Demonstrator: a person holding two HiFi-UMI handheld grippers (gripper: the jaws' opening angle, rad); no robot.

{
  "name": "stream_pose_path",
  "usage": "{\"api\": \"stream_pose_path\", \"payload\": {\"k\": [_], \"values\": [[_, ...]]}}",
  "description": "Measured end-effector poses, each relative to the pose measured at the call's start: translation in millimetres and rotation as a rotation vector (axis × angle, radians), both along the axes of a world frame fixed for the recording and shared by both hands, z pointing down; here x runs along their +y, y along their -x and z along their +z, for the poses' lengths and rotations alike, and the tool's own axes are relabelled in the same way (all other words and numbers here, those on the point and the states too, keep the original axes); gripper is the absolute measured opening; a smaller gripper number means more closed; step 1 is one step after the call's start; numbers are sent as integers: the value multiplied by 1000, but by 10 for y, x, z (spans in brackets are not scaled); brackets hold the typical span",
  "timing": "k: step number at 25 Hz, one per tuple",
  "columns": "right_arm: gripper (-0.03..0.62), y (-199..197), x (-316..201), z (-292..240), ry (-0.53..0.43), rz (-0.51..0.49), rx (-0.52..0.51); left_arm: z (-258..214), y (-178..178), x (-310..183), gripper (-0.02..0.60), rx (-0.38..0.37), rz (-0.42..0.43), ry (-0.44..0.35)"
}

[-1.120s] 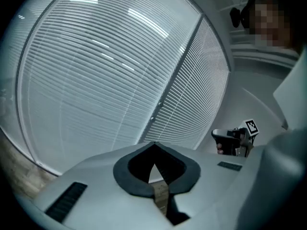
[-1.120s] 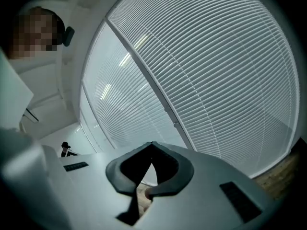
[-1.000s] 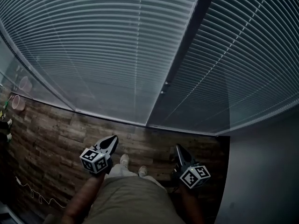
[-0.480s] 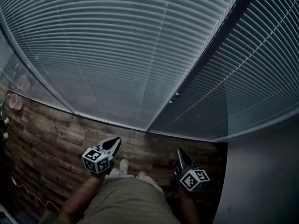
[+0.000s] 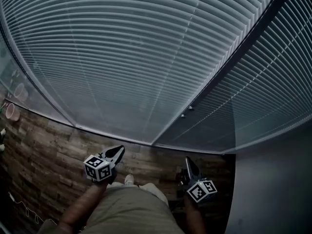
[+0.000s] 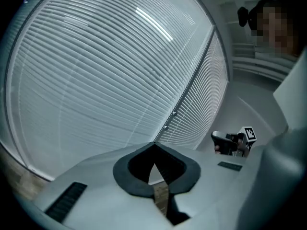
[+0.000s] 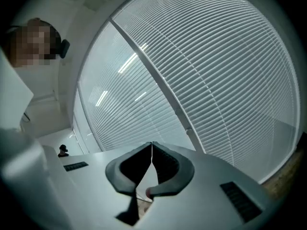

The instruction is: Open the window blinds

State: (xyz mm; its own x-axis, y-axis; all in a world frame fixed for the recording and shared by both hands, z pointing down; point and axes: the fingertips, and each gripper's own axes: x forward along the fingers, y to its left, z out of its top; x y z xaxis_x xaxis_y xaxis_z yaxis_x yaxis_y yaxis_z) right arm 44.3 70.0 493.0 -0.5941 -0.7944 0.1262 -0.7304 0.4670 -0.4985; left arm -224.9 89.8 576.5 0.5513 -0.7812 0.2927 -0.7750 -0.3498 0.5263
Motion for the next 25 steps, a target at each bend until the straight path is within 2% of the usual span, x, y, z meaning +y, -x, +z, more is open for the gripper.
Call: {"api": "stream_pose_path", "payload": {"k": [2, 3, 6, 12, 18, 21, 25], "values": [[14, 128, 88, -27, -69, -30, 18, 92, 99, -13, 11, -8, 0, 2], [53, 178, 138, 1, -92, -43, 26, 149, 133, -12, 11, -12, 1, -1], [91, 218, 146, 115, -94, -61, 20, 230, 156, -72, 11, -9, 2, -12], [91, 102, 9, -56, -97, -20, 11, 85, 59, -146, 11, 22, 15, 0], [90, 136, -7, -106, -133, -27, 79, 18, 184, -100, 11, 27, -29, 25], [89, 124, -63, -100, -149, -29, 81, -82, 118, -123, 11, 16, -24, 14], [91, 49, -203, -93, -169, -14, 128, -136, -11, -220, 11, 39, -40, 13]]}}
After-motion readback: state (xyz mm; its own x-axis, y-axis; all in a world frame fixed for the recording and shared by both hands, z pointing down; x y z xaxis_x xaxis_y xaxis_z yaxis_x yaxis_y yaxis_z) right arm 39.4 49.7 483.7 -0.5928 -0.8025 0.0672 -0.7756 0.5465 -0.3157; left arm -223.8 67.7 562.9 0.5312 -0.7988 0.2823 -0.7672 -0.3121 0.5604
